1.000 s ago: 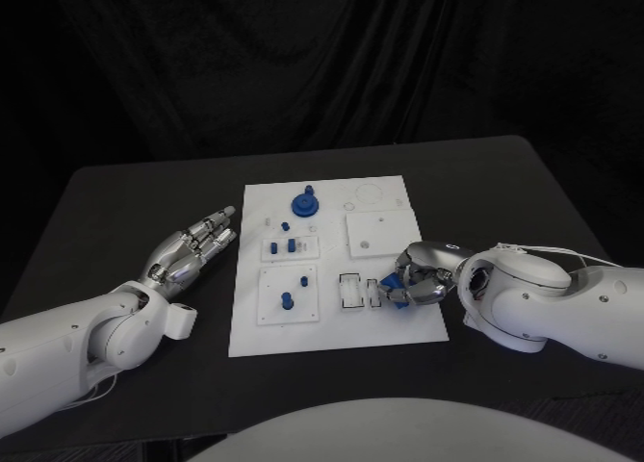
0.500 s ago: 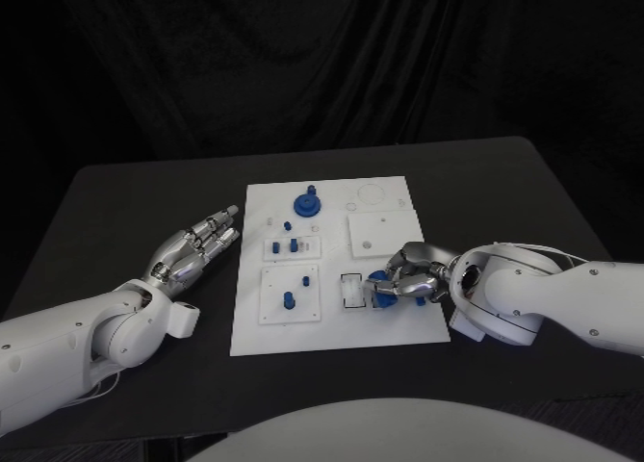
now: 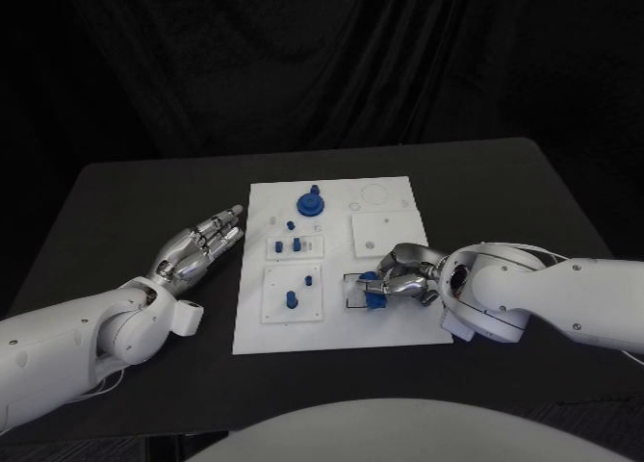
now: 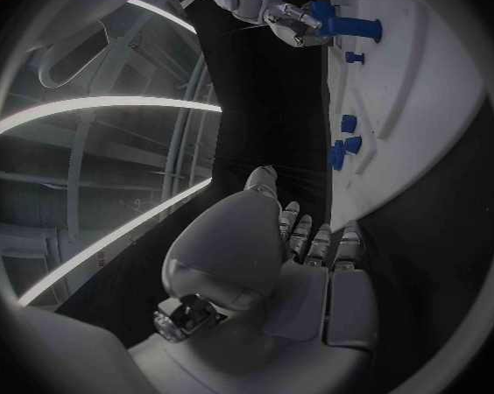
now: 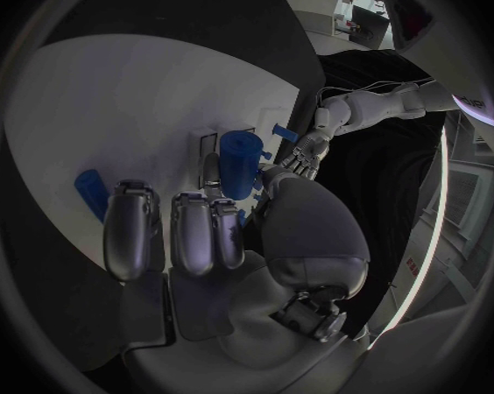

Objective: Assemble the parts on the task board

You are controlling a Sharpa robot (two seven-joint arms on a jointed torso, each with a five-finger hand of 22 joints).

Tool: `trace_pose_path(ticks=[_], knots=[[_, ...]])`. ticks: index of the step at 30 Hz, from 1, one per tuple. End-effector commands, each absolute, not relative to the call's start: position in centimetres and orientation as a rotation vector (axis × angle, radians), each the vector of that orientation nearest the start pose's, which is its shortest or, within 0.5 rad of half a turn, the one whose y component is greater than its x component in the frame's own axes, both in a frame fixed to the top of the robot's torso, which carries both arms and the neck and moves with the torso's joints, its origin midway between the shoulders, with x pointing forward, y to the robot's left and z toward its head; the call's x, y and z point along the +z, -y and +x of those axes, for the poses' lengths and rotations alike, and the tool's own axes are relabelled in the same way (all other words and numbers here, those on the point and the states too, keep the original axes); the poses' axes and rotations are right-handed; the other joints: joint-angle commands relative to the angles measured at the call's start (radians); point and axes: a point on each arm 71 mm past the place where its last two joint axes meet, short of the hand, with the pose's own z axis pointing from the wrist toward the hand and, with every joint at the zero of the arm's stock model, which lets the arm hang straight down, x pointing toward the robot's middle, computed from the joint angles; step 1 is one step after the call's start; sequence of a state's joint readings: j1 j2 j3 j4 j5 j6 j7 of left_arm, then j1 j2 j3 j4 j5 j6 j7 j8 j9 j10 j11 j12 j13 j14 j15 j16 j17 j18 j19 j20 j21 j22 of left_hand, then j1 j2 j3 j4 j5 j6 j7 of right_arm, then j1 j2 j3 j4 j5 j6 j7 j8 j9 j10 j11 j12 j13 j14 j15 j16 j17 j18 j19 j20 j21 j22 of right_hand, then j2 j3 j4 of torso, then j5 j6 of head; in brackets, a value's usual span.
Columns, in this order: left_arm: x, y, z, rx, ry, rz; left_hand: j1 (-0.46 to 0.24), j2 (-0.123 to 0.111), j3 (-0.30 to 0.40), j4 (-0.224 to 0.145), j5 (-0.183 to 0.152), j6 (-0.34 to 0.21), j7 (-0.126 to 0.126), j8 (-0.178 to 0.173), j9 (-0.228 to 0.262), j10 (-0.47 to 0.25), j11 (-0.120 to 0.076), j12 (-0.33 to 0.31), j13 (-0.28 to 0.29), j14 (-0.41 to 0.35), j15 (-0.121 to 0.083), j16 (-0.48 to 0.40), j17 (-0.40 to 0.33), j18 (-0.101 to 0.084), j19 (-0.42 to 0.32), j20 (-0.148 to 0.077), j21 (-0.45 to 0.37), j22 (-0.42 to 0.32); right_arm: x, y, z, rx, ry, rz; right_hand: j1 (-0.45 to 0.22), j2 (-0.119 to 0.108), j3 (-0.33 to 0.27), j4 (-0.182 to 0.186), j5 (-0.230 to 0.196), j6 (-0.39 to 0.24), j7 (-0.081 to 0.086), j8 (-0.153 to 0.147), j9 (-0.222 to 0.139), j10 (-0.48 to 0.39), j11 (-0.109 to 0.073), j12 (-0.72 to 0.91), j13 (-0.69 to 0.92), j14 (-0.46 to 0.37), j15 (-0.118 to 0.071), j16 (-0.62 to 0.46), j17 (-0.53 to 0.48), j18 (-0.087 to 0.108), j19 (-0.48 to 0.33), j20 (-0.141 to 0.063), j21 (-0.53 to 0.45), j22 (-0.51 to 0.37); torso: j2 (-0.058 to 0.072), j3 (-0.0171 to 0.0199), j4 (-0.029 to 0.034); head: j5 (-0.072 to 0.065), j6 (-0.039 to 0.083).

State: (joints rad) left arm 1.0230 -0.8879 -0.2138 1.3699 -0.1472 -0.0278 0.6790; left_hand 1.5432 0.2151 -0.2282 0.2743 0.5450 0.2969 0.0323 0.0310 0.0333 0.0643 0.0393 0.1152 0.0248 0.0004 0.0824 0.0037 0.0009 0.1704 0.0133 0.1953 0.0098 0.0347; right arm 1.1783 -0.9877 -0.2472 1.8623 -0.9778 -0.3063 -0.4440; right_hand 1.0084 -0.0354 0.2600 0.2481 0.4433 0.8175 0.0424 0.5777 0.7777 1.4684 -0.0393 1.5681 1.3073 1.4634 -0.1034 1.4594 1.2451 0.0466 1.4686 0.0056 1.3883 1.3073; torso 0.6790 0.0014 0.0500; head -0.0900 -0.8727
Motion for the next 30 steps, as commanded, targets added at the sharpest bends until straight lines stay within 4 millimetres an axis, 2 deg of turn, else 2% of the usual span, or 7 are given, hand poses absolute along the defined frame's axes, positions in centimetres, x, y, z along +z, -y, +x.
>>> trace_pose_path(ticks=[1,10,13,15,20,25,30], knots=[[-29.88,-26.52,43.18,-1.717,-1.458,-0.932,0.009,0.002,0.007,0.0,0.005,0.0,0.004,0.004,0.002,0.001,0.007,0.003,0.001,0.0,0.006,-0.004,-0.001,0.009,0.001,0.006,0.002,0.001,-26.0,19.76,37.43,0.628,-2.229,0.389,-0.014,-0.001,0.011,-0.009,-0.02,0.003,-0.001,0.002,0.003,0.102,0.006,0.003,0.263,0.054,0.007,-0.004,-0.001,0.001,0.035,0.008,-0.004,0.199,0.0,0.0003,-0.0005,0.006,0.0],[-29.95,-26.46,43.26,-1.719,-1.463,-0.933,0.012,0.004,0.01,-0.002,0.006,-0.001,0.006,0.004,0.001,-0.001,0.005,0.002,0.0,0.0,0.017,-0.004,-0.001,0.007,0.001,0.011,0.002,0.001,-26.04,19.47,37.41,0.614,-2.236,0.373,-0.052,0.008,-0.043,0.033,-0.158,0.002,0.0,-0.003,0.005,0.102,0.007,0.003,0.263,0.053,0.008,-0.007,-0.011,0.003,0.033,0.009,-0.012,0.197,0.001,0.0002,-0.0003,0.009,0.0],[-29.97,-26.46,43.28,-1.719,-1.464,-0.933,0.012,0.004,0.011,-0.002,0.006,-0.001,0.007,0.004,0.002,-0.001,0.005,0.003,0.0,0.0,0.018,-0.004,-0.001,0.007,0.001,0.012,0.002,0.001,-26.08,19.42,37.44,0.605,-2.239,0.364,-0.084,0.019,-0.074,0.041,-0.227,-0.001,0.0,-0.005,0.006,0.102,0.007,0.003,0.263,0.052,0.008,-0.009,-0.016,0.004,0.032,0.009,-0.015,0.196,0.001,0.0004,-0.0006,0.01,0.0],[-29.98,-26.46,43.29,-1.72,-1.465,-0.934,0.013,0.004,0.011,-0.003,0.006,0.0,0.009,0.004,0.002,-0.001,0.004,0.003,0.0,0.0,0.019,-0.004,-0.001,0.007,0.001,0.012,0.002,0.001,-26.09,19.38,37.47,0.603,-2.238,0.362,-0.107,0.026,-0.093,0.043,-0.248,-0.003,0.0,-0.006,0.007,0.102,0.007,0.003,0.263,0.052,0.008,-0.01,-0.017,0.004,0.032,0.009,-0.016,0.196,0.001,0.0001,-0.0009,0.012,0.0],[-30.02,-26.43,43.33,-1.72,-1.468,-0.935,0.013,0.004,0.012,-0.003,0.006,-0.001,0.012,0.004,0.002,-0.001,0.003,0.002,0.0,0.0,0.02,-0.004,-0.001,0.006,0.001,0.013,0.002,0.001,-26.11,19.24,37.47,0.601,-2.242,0.354,-0.144,0.039,-0.134,0.043,-0.269,-0.007,0.0,-0.007,0.01,0.102,0.007,0.003,0.263,0.051,0.008,-0.011,-0.02,0.004,0.032,0.009,-0.018,0.195,0.0,0.0009,-0.0008,0.014,0.0],[-30.07,-26.4,43.35,-1.72,-1.472,-0.936,0.014,0.004,0.012,-0.004,0.006,0.0,0.013,0.004,0.002,-0.001,0.003,0.002,0.0,0.0,0.021,-0.004,-0.001,0.006,0.001,0.014,0.002,0.001,-26.14,19.12,37.46,0.601,-2.247,0.349,-0.18,0.054,-0.179,0.045,-0.323,-0.009,0.0,-0.006,0.012,0.102,0.008,0.003,0.263,0.051,0.009,-0.012,-0.023,0.005,0.031,0.01,-0.021,0.195,0.0,0.0011,-0.001,0.014,0.0],[-30.1,-26.46,43.34,-1.719,-1.473,-0.938,0.014,0.004,0.012,-0.004,0.006,0.0,0.013,0.004,0.002,-0.001,0.003,0.002,0.0,0.0,0.021,-0.004,-0.001,0.006,0.001,0.014,0.002,0.001,-26.1,19.09,37.45,0.605,-2.242,0.348,-0.184,0.056,-0.186,0.044,-0.329,-0.009,0.0,-0.006,0.012,0.102,0.008,0.003,0.263,0.051,0.009,-0.013,-0.024,0.005,0.031,0.01,-0.021,0.195,0.0,0.0012,-0.0013,0.016,0.0]])
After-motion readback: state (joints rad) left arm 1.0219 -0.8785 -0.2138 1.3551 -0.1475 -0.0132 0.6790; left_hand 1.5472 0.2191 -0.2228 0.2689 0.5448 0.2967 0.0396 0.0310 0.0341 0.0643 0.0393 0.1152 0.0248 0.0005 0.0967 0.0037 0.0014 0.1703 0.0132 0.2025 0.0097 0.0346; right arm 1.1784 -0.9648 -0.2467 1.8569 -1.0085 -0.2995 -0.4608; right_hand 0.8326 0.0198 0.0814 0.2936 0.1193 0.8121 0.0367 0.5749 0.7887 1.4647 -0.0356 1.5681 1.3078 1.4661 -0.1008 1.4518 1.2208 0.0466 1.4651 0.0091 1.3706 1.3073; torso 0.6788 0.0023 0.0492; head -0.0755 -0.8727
